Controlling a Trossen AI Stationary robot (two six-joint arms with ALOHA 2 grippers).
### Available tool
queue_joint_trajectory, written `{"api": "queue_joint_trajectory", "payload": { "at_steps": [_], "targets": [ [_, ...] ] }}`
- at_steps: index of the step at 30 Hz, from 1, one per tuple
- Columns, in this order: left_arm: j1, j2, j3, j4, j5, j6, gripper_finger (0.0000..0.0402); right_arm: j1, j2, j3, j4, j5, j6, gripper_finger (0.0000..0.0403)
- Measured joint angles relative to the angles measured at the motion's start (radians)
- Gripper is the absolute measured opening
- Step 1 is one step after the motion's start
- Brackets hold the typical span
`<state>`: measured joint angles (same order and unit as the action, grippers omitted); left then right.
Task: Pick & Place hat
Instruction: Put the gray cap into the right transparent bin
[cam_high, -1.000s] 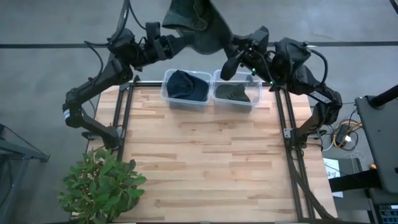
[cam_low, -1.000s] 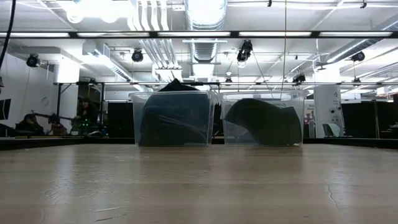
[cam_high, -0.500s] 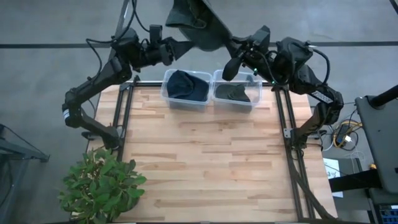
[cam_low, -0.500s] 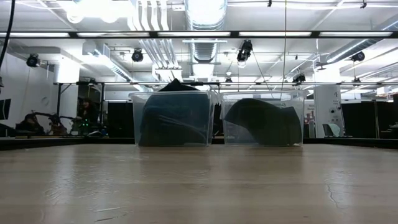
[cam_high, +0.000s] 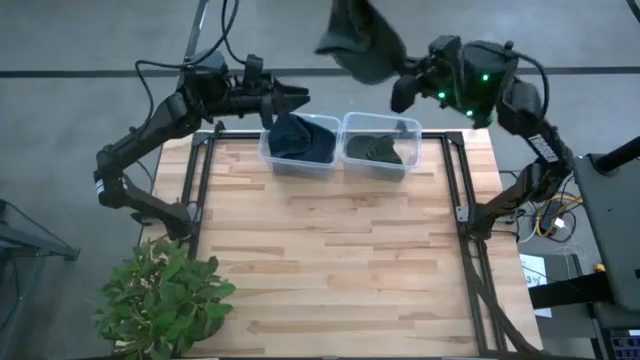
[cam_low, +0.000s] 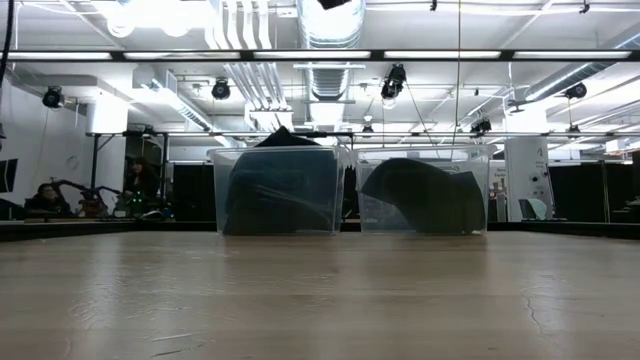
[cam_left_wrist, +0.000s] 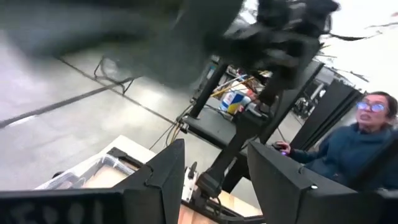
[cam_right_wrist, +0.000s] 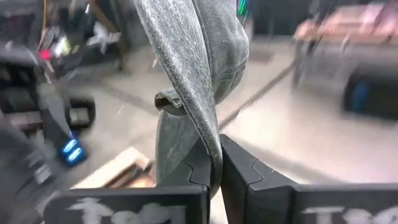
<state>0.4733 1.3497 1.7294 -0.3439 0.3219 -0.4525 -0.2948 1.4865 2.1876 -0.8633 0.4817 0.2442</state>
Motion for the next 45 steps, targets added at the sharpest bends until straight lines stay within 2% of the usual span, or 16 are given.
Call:
{"api": "queue_joint_trajectory", "payload": {
  "at_steps": [3,8,17,22,28,31,38,45],
  "targets": [
    [-0.002,-0.017,0.000,-0.005,0.002,0.014,0.0167,-0.101,-0.017,0.000,-0.150,-0.186,0.125,0.0009],
    [-0.002,-0.032,0.000,-0.005,-0.001,0.013,0.0167,-0.269,-0.012,0.000,-0.329,-0.481,0.225,0.0009],
    [-0.003,-0.047,0.000,-0.007,-0.001,0.008,0.0167,-0.486,0.062,-0.010,-0.525,-0.753,0.212,0.0009],
    [-0.003,-0.047,0.000,-0.008,-0.001,0.005,0.0167,-0.546,0.107,-0.053,-0.639,-0.817,0.161,0.0009],
    [-0.003,-0.047,0.000,-0.011,-0.001,0.005,0.0167,-0.570,0.119,-0.171,-0.642,-0.861,0.133,0.0009],
    [-0.003,-0.047,0.000,-0.011,-0.001,0.005,0.0167,-0.583,0.121,-0.243,-0.596,-0.861,0.123,0.0009],
    [-0.003,-0.047,0.000,-0.008,-0.001,0.006,0.0167,-0.605,0.121,-0.425,-0.397,-0.939,0.152,0.0008],
    [-0.003,-0.046,0.000,-0.008,-0.001,0.005,0.0167,-0.639,0.120,-0.586,-0.378,-0.935,0.169,0.0012]
  ]
}}
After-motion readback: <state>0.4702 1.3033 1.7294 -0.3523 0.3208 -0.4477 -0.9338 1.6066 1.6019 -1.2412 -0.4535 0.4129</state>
